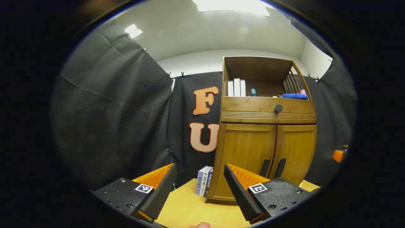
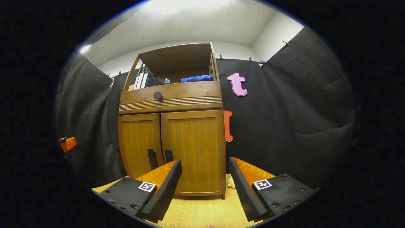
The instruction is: Open the right door of the double-door shoe cabinet with the right hand, and open the left door with the left hand.
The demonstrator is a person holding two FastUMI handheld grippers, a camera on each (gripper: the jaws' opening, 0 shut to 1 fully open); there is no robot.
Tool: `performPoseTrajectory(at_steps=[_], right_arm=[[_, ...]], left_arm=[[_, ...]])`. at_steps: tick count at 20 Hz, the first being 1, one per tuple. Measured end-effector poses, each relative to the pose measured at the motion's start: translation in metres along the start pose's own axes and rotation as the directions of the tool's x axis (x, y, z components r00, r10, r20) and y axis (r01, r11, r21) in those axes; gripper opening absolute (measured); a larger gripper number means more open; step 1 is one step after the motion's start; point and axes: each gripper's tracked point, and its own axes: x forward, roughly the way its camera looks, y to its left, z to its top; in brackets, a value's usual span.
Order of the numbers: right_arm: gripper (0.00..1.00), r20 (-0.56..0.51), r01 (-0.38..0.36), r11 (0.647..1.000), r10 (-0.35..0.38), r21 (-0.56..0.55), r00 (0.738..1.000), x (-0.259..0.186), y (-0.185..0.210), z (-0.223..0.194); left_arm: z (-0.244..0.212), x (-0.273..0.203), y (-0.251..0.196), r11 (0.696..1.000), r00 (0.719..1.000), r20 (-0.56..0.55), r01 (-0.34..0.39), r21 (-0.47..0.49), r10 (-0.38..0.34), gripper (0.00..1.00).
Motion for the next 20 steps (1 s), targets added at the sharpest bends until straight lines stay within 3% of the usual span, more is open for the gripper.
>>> performPoseTrajectory(at_steps=[2, 3, 4, 6, 7, 8, 10, 11, 12, 14, 15, 17, 18, 19, 20], right_arm=[[0.96, -0.006, 0.0, 1.0, 0.0, 0.004, 1.0, 0.0, -0.001, -0.002], [0.92, -0.012, -0.004, 1.0, 0.004, 0.006, 1.0, -0.001, 0.0, -0.004], [0.96, -0.016, -0.006, 1.0, 0.007, 0.01, 1.0, -0.001, 0.002, -0.005], [0.96, -0.022, -0.005, 1.0, 0.006, 0.013, 1.0, 0.001, 0.002, -0.007], [0.92, -0.024, -0.004, 1.0, 0.004, 0.012, 1.0, 0.001, 0.002, -0.006], [0.96, -0.023, -0.001, 1.0, 0.001, 0.012, 1.0, 0.002, 0.001, -0.006], [0.96, -0.019, 0.003, 1.0, -0.003, 0.009, 1.0, 0.001, 0.002, -0.005], [0.92, -0.017, 0.005, 1.0, -0.005, 0.008, 1.0, 0.0, 0.001, -0.004], [0.96, -0.016, 0.007, 1.0, -0.007, 0.007, 1.0, 0.0, 0.002, -0.004], [0.96, -0.013, 0.009, 1.0, -0.009, 0.006, 1.0, 0.001, 0.003, -0.004], [0.92, -0.012, 0.011, 1.0, -0.011, 0.006, 1.0, 0.001, 0.003, -0.004], [0.96, -0.013, 0.025, 1.0, -0.025, 0.007, 1.0, 0.003, 0.001, -0.005], [0.92, -0.004, 0.033, 0.999, -0.033, 0.012, 0.999, 0.003, 0.0, -0.003], [0.96, 0.009, 0.029, 0.999, -0.029, 0.019, 1.0, 0.002, 0.001, 0.0], [0.97, 0.021, 0.015, 1.0, -0.016, 0.026, 1.0, 0.003, 0.004, 0.003]], left_arm=[[0.001, -0.001, -0.001, 1.0, 1.0, 0.004, 0.003, 0.006, -0.003, 0.91], [0.001, -0.001, -0.002, 1.0, 1.0, 0.005, 0.008, 0.002, -0.008, 0.94], [0.0, 0.0, -0.002, 1.0, 1.0, 0.004, 0.015, -0.002, -0.015, 0.92], [-0.001, -0.001, -0.002, 1.0, 1.0, 0.0, 0.019, -0.001, -0.019, 0.91], [-0.001, -0.001, -0.002, 1.0, 1.0, 0.0, 0.019, 0.003, -0.019, 0.91], [-0.001, -0.001, -0.003, 1.0, 1.0, 0.001, 0.022, 0.003, -0.022, 0.91], [-0.001, -0.001, -0.003, 1.0, 1.0, 0.004, 0.027, -0.001, -0.027, 0.91], [-0.001, 0.0, -0.003, 1.0, 1.0, 0.003, 0.028, -0.002, -0.028, 0.91], [-0.001, 0.0, -0.003, 1.0, 1.0, 0.004, 0.028, -0.002, -0.028, 0.91], [-0.002, 0.001, -0.003, 1.0, 1.0, 0.003, 0.031, -0.003, -0.031, 0.91], [-0.004, 0.001, -0.003, 0.999, 0.999, 0.001, 0.032, -0.003, -0.032, 0.91], [-0.006, 0.002, -0.002, 1.0, 1.0, -0.005, 0.03, -0.001, -0.03, 0.91], [-0.007, 0.003, -0.002, 1.0, 1.0, -0.007, 0.027, 0.0, -0.027, 0.91], [-0.009, 0.004, -0.001, 1.0, 1.0, -0.011, 0.023, -0.002, -0.023, 0.94], [-0.011, 0.007, -0.001, 1.0, 1.0, -0.016, 0.022, -0.008, -0.022, 0.91]])
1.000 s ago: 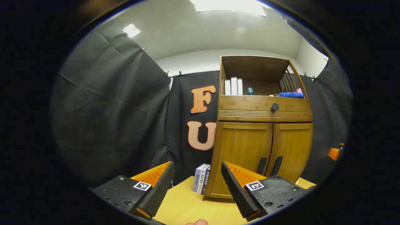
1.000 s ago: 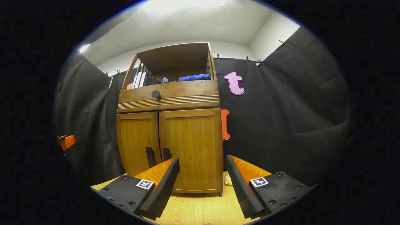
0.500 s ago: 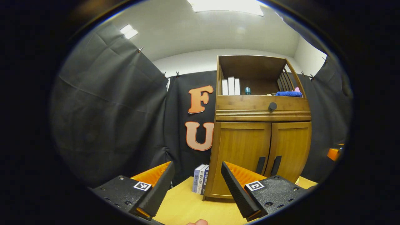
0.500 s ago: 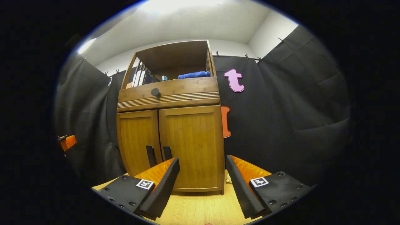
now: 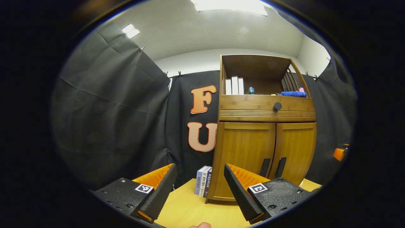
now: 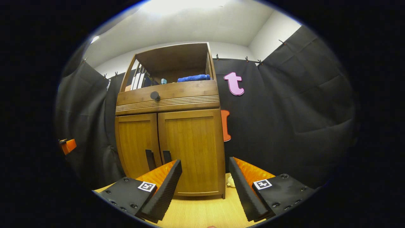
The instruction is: Open the right door of the double-door shoe cabinet with the right hand, and open the left door with the left hand.
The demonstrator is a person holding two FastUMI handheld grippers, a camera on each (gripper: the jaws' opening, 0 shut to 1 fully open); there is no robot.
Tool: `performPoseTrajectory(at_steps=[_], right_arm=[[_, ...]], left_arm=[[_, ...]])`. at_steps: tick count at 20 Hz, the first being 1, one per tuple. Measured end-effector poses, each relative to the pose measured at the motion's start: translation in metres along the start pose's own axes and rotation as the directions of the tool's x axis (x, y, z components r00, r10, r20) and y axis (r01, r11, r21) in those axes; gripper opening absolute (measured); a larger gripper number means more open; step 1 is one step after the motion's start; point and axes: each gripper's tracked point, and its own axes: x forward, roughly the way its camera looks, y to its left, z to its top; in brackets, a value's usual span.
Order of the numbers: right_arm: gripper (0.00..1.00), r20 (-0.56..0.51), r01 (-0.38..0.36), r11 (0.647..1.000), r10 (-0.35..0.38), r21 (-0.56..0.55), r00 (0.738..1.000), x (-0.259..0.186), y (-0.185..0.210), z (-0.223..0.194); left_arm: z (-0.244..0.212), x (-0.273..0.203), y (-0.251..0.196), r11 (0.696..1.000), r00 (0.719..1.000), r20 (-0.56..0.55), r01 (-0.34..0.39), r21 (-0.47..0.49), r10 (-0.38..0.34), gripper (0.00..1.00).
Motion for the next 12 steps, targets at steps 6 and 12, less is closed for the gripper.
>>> performPoseTrajectory(at_steps=[6, 12], right_arm=[[0.98, -0.021, -0.037, 0.999, 0.036, -0.013, 0.999, 0.032, 0.019, -0.01], [0.98, -0.026, -0.084, 0.995, 0.086, 0.06, 0.996, 0.112, 0.057, -0.036]], left_arm=[[-0.006, 0.015, 0.005, 0.999, 1.0, -0.003, -0.013, -0.03, 0.013, 0.94], [-0.008, 0.012, 0.018, 0.999, 0.999, 0.017, -0.04, -0.015, 0.04, 0.94]])
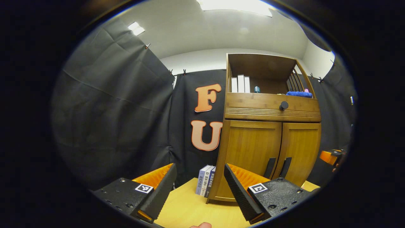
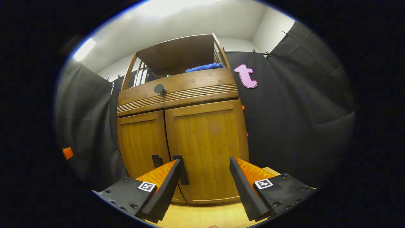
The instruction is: Open the right door of the double-door shoe cabinet with the right hand, and open the left door with the left hand.
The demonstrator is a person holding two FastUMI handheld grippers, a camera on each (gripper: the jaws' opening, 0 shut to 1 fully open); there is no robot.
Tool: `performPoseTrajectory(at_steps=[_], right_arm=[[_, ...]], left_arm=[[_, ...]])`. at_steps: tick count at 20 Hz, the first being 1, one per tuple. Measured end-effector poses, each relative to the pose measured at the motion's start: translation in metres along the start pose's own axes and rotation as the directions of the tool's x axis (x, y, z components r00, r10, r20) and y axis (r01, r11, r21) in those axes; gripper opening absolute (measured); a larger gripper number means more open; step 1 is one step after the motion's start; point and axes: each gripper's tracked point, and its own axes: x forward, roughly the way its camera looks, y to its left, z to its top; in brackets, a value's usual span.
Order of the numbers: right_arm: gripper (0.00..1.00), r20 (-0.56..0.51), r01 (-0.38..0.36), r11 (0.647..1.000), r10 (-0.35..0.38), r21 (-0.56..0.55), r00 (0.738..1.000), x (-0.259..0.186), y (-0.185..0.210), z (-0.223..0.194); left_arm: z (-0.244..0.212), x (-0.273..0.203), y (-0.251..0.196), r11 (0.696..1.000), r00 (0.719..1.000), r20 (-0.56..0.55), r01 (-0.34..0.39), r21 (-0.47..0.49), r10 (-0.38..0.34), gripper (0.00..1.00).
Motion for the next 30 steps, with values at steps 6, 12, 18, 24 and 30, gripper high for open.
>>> performPoseTrajectory(at_steps=[6, 12, 18, 24, 30], right_arm=[[0.89, -0.045, -0.067, 0.995, 0.064, -0.08, 0.997, 0.084, 0.042, -0.042], [0.96, -0.133, -0.066, 0.991, 0.051, -0.114, 0.99, 0.139, 0.052, -0.09], [0.78, -0.106, -0.115, 0.981, 0.099, -0.156, 0.989, 0.144, 0.067, -0.094], [0.76, -0.176, -0.073, 0.988, 0.048, -0.136, 0.983, 0.158, 0.058, -0.117], [0.39, -0.173, -0.087, 0.994, 0.073, -0.073, 0.982, 0.161, 0.068, -0.114]], left_arm=[[-0.006, -0.006, 0.011, 1.0, 1.0, 0.0, -0.019, -0.008, 0.019, 0.94], [-0.018, -0.015, 0.028, 0.998, 0.997, -0.027, -0.07, 0.002, 0.07, 0.92], [-0.023, -0.017, 0.035, 0.996, 0.995, -0.041, -0.091, 0.021, 0.091, 0.95], [-0.024, -0.021, 0.018, 0.998, 0.997, -0.052, -0.059, 0.013, 0.059, 0.92], [-0.027, -0.031, 0.011, 0.999, 0.997, -0.067, -0.043, 0.032, 0.045, 0.95]])
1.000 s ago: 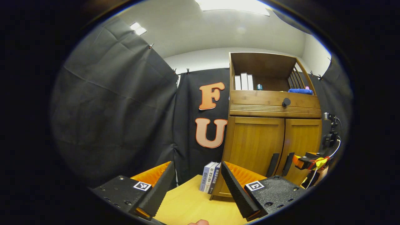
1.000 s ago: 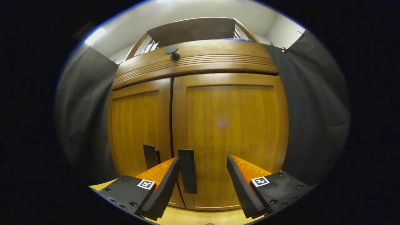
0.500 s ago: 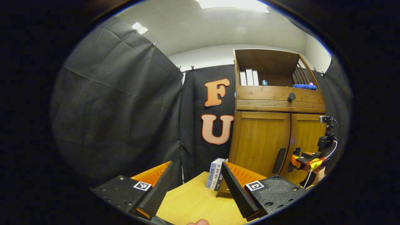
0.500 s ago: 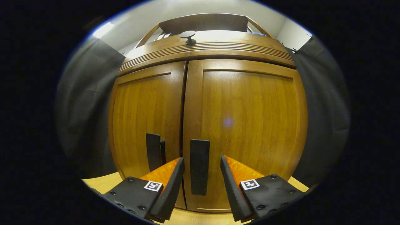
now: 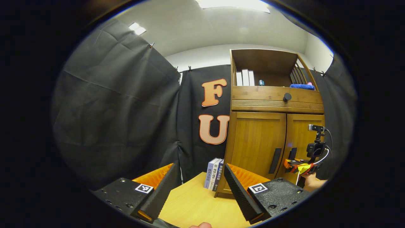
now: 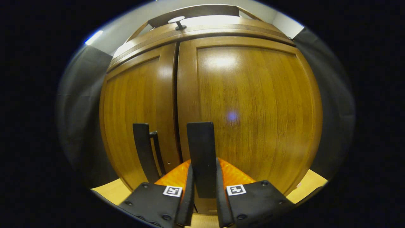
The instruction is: Open the right door of the double-door shoe cabinet with the right hand, and open the left door with the left hand.
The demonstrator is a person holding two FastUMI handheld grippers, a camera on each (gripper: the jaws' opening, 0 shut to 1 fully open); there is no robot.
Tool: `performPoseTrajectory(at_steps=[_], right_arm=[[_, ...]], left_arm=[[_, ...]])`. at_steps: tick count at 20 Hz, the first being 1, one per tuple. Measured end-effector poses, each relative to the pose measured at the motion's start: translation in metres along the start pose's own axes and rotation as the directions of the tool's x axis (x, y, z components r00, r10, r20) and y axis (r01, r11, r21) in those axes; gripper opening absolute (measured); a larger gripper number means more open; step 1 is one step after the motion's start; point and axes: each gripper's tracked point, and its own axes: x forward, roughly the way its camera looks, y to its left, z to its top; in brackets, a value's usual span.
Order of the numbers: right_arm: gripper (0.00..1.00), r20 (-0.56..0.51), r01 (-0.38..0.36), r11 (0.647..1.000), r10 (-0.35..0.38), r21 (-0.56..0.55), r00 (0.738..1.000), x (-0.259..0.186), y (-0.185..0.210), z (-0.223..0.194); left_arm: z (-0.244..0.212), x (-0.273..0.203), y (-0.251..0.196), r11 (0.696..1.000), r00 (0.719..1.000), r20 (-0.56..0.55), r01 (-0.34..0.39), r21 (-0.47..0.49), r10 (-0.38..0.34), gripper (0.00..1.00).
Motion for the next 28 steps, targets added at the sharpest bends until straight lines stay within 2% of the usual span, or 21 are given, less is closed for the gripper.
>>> performPoseTrajectory(at_steps=[1, 3, 4, 5, 6, 8, 9, 10, 11, 13, 14, 15, 16, 19, 20, 21, 22, 24, 25, 27, 28], right_arm=[[0.29, -0.004, -0.003, 1.0, 0.003, 0.006, 1.0, -0.002, -0.001, -0.001], [0.28, -0.023, -0.021, 1.0, 0.022, 0.022, 1.0, -0.007, 0.004, -0.003], [0.24, -0.027, -0.031, 0.999, 0.032, 0.021, 0.999, -0.011, 0.004, -0.003], [0.24, -0.027, -0.044, 0.999, 0.044, 0.015, 0.999, -0.019, 0.005, -0.004], [0.24, -0.026, -0.058, 0.998, 0.058, 0.005, 0.998, -0.027, 0.004, -0.004], [0.33, -0.034, -0.082, 0.996, 0.083, 0.018, 0.996, -0.044, 0.002, -0.002], [0.32, -0.035, -0.09, 0.995, 0.091, 0.03, 0.995, -0.053, 0.002, 0.001], [0.24, -0.037, -0.096, 0.995, 0.097, 0.034, 0.995, -0.058, 0.002, 0.002], [0.24, -0.035, -0.097, 0.995, 0.098, 0.031, 0.995, -0.066, 0.001, 0.001], [0.28, -0.032, -0.096, 0.995, 0.096, 0.016, 0.995, -0.075, -0.007, 0.002], [0.24, -0.03, -0.093, 0.996, 0.093, 0.015, 0.995, -0.08, -0.012, 0.002], [0.28, -0.031, -0.086, 0.996, 0.087, 0.022, 0.996, -0.087, -0.015, 0.002], [0.23, -0.028, -0.074, 0.997, 0.075, 0.031, 0.997, -0.092, -0.019, 0.003], [0.23, -0.034, -0.028, 0.999, 0.029, 0.021, 0.999, -0.105, -0.032, 0.003], [0.27, -0.028, -0.007, 1.0, 0.007, 0.01, 1.0, -0.109, -0.039, 0.003], [0.22, -0.023, 0.016, 1.0, -0.016, 0.002, 1.0, -0.112, -0.049, 0.004], [0.27, -0.014, 0.041, 0.999, -0.041, 0.004, 0.999, -0.115, -0.058, 0.007], [0.24, -0.001, 0.104, 0.995, -0.104, 0.0, 0.995, -0.123, -0.076, 0.009], [0.22, 0.015, 0.131, 0.991, -0.131, -0.011, 0.991, -0.124, -0.084, 0.012], [0.18, 0.022, 0.176, 0.984, -0.175, -0.039, 0.984, -0.129, -0.103, 0.015], [0.17, 0.021, 0.194, 0.98, -0.193, -0.041, 0.981, -0.131, -0.111, 0.015]], left_arm=[[-0.002, -0.001, -0.002, 1.0, 1.0, -0.007, 0.005, -0.004, -0.005, 0.95], [-0.006, -0.004, -0.007, 1.0, 1.0, -0.02, 0.02, -0.019, -0.021, 0.95], [-0.008, -0.005, -0.01, 0.999, 0.999, -0.025, 0.028, -0.026, -0.029, 0.92], [-0.009, -0.007, -0.01, 0.999, 0.999, -0.029, 0.034, -0.03, -0.035, 0.95], [-0.012, -0.008, -0.012, 0.999, 0.999, -0.036, 0.039, -0.033, -0.04, 0.92], [-0.016, -0.007, -0.018, 0.998, 0.997, -0.047, 0.055, -0.041, -0.057, 0.92], [-0.018, -0.006, -0.021, 0.997, 0.997, -0.049, 0.065, -0.044, -0.067, 0.92], [-0.019, -0.003, -0.025, 0.996, 0.996, -0.049, 0.076, -0.046, -0.078, 0.92], [-0.019, 0.002, -0.032, 0.995, 0.994, -0.046, 0.092, -0.048, -0.094, 0.92], [-0.014, 0.018, -0.057, 0.986, 0.987, -0.026, 0.158, -0.06, -0.16, 0.95], [-0.013, 0.03, -0.073, 0.977, 0.979, -0.023, 0.2, -0.074, -0.203, 0.92], [-0.016, 0.041, -0.089, 0.967, 0.971, -0.023, 0.237, -0.092, -0.24, 0.94], [-0.014, 0.052, -0.107, 0.956, 0.961, -0.017, 0.274, -0.107, -0.277, 0.94], [-0.008, 0.078, -0.161, 0.922, 0.928, 0.014, 0.373, -0.103, -0.373, 0.92], [-0.008, 0.085, -0.177, 0.912, 0.917, 0.02, 0.399, -0.095, -0.399, 0.92], [-0.011, 0.093, -0.194, 0.903, 0.907, 0.02, 0.42, -0.093, -0.42, 0.95], [-0.016, 0.098, -0.213, 0.889, 0.894, 0.01, 0.447, -0.097, -0.448, 0.92], [-0.028, 0.109, -0.242, 0.872, 0.877, 0.002, 0.478, -0.106, -0.481, 0.92], [-0.033, 0.115, -0.255, 0.866, 0.87, -0.006, 0.489, -0.104, -0.492, 0.95], [-0.041, 0.127, -0.267, 0.868, 0.87, -0.017, 0.491, -0.07, -0.493, 0.92], [-0.041, 0.131, -0.267, 0.874, 0.875, -0.004, 0.483, -0.053, -0.484, 0.95]])
